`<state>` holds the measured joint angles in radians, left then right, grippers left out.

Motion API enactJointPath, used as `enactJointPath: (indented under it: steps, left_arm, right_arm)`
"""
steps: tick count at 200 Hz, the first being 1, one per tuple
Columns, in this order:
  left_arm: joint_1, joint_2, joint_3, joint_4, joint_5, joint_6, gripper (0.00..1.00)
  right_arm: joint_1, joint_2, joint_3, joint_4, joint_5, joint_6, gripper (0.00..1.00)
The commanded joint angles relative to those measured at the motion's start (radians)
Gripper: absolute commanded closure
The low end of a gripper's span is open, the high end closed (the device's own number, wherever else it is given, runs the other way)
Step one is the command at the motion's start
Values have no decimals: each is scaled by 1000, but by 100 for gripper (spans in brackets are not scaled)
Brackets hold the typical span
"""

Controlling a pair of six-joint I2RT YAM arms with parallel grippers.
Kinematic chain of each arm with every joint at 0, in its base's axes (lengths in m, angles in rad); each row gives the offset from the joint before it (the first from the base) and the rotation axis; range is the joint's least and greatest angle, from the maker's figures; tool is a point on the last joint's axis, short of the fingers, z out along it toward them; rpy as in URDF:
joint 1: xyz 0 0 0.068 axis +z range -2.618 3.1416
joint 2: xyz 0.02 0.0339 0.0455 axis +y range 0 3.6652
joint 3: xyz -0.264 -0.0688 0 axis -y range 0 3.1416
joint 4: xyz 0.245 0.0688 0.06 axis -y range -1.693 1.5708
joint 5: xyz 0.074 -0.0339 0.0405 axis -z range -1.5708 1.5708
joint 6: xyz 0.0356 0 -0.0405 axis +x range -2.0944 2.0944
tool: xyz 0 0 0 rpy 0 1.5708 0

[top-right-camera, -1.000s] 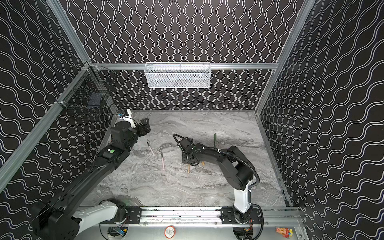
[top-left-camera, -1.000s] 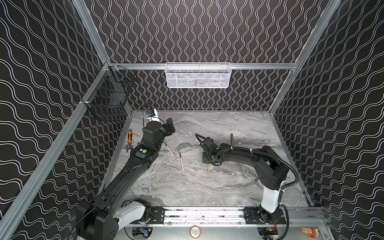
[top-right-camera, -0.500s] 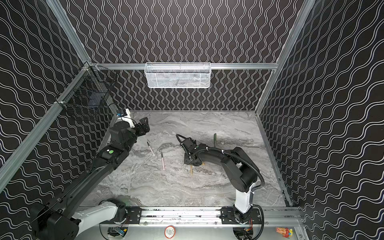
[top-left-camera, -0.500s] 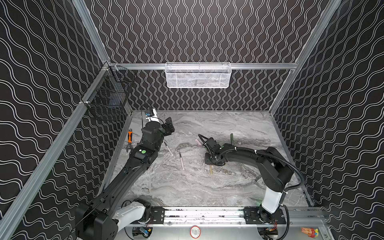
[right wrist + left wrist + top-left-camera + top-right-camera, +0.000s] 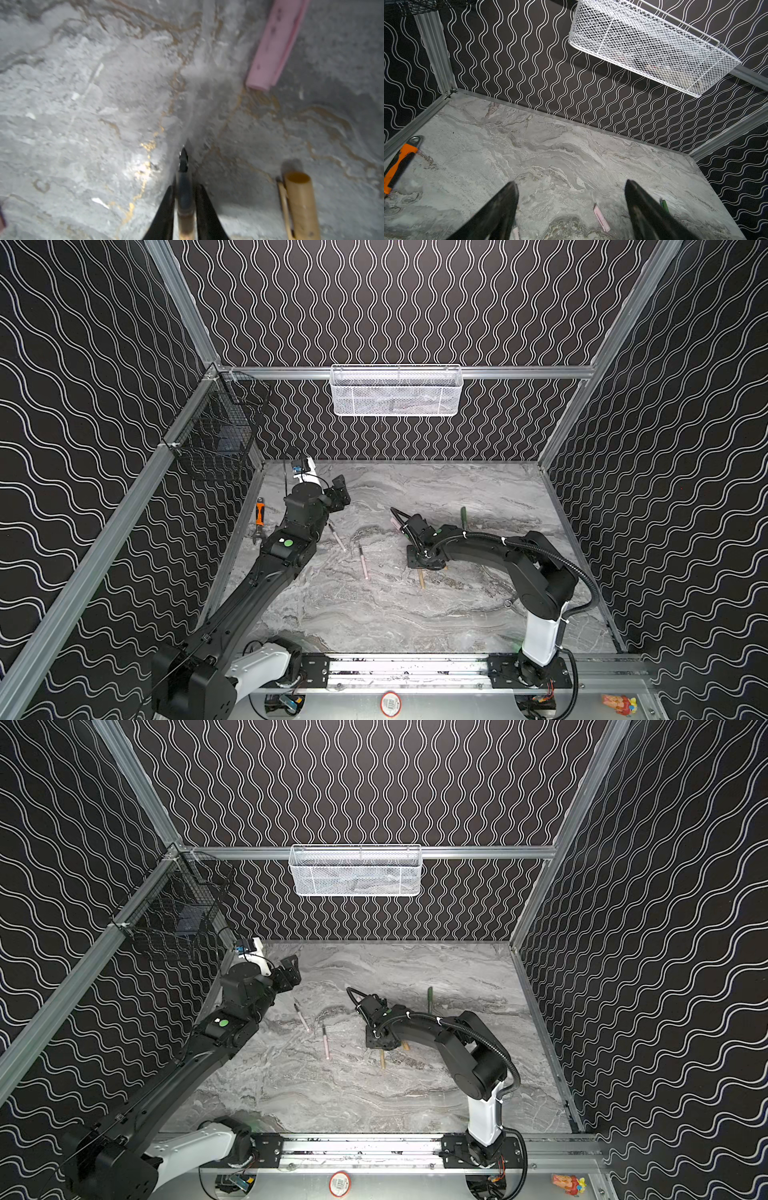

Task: Insert the pens into the pen caps
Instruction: 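Lift the tan pen with the right gripper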

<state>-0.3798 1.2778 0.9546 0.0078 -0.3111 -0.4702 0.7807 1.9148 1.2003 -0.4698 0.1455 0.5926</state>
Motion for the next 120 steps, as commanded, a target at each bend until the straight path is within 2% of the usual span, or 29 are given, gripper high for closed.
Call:
enactJointPath:
  steps: [1, 69, 120]
  left_arm:
    - [1, 1, 1, 42, 12, 10, 16]
    - [1, 4, -3, 49, 24, 8, 16]
    - [1, 8, 2, 46, 33, 9, 17]
  right_arm:
    - [1, 17, -10, -96, -44, -13, 79]
    - [2, -10, 13, -189, -28, -71, 73]
    - [1, 31, 50, -214, -57, -111, 75]
